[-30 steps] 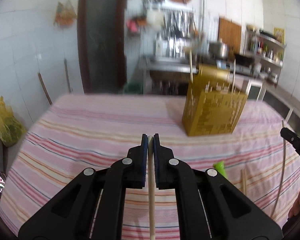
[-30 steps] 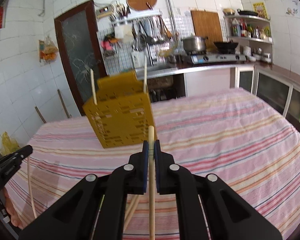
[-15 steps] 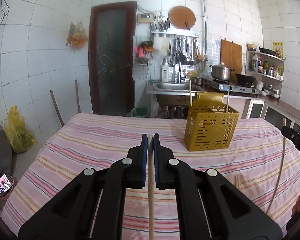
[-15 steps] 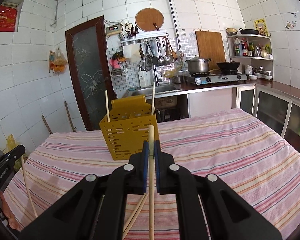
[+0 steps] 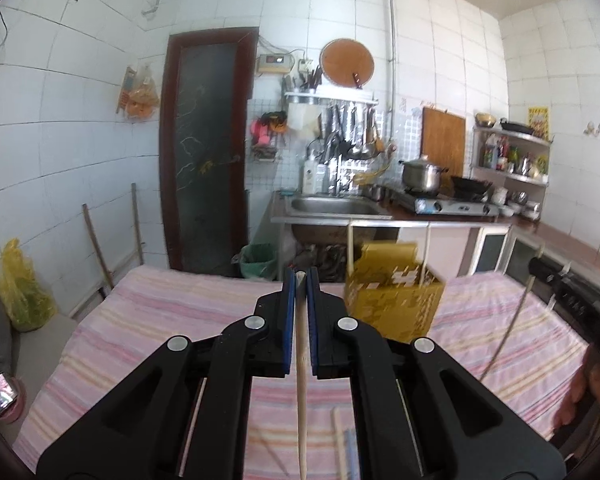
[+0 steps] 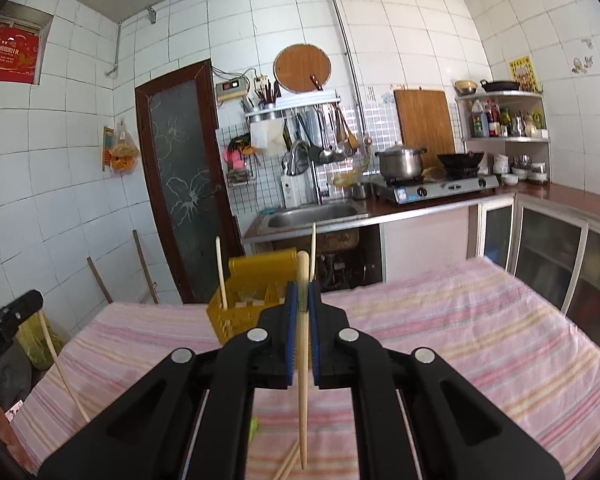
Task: Organize utensils
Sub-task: 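Lift both held chopsticks and carry them above the yellow holder, then open the left tool over the holder while the right tool releases its chopstick, then move both tools back down toward the remaining chopsticks on the cloth, then close the left tool on a chopstick while the right tool grasps another chopstick, then lift both held chopsticks and carry them above the yellow holder, then open the left tool over the holder while the right tool releases its chopstick, then move both tools back down toward the spatula and last chopstick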
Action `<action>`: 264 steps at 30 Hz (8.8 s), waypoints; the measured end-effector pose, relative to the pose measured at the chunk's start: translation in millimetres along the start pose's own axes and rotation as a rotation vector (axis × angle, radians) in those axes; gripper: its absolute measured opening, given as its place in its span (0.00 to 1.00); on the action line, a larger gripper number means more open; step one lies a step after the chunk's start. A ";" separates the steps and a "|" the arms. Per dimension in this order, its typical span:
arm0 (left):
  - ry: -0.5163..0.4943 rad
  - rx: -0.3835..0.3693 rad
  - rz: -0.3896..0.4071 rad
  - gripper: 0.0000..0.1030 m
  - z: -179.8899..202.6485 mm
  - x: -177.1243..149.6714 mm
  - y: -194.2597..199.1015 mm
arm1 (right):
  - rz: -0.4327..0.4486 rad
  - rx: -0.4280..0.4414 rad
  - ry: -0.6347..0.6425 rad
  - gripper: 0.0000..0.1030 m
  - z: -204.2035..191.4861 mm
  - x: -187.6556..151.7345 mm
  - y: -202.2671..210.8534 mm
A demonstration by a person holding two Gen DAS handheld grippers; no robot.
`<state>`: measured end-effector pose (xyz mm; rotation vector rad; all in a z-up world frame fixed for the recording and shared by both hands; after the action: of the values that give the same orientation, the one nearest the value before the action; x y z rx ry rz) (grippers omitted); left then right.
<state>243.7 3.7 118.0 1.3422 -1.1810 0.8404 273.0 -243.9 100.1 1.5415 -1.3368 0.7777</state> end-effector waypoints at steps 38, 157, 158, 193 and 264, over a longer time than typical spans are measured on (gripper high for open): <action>-0.006 -0.023 0.035 0.31 50.1 71.5 -232.4 | -0.078 -0.058 0.094 0.25 -8.8 40.2 -191.3; -0.037 -0.058 -0.427 0.04 41.5 -142.3 -87.7 | -0.355 -0.096 -0.009 0.06 42.7 -125.5 -29.0; -0.035 -0.057 -0.412 0.04 40.5 -138.2 -82.3 | -0.336 -0.087 -0.010 0.06 41.4 -119.6 -24.5; 0.017 -0.061 0.006 0.04 13.7 -7.4 -3.9 | 0.025 0.008 0.064 0.06 -10.3 -18.6 30.9; -0.059 -0.020 -0.416 0.95 22.2 -165.3 -95.5 | -0.478 -0.254 0.019 0.61 38.4 -184.7 -59.9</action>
<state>290.6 0.9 -68.3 1.5340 -0.9042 0.4907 288.4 -208.3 -94.0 1.5540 -0.9514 0.3093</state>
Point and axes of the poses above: each gripper's, at about its wrist camera, not at the fingertips, and y roughly against the way its jaws point, z to its right, x to its top, the point moved 9 cm from there along -y, roughly the way its jaws point, and after that the axes turned 12 degrees about -y, right-handed, at the moved point
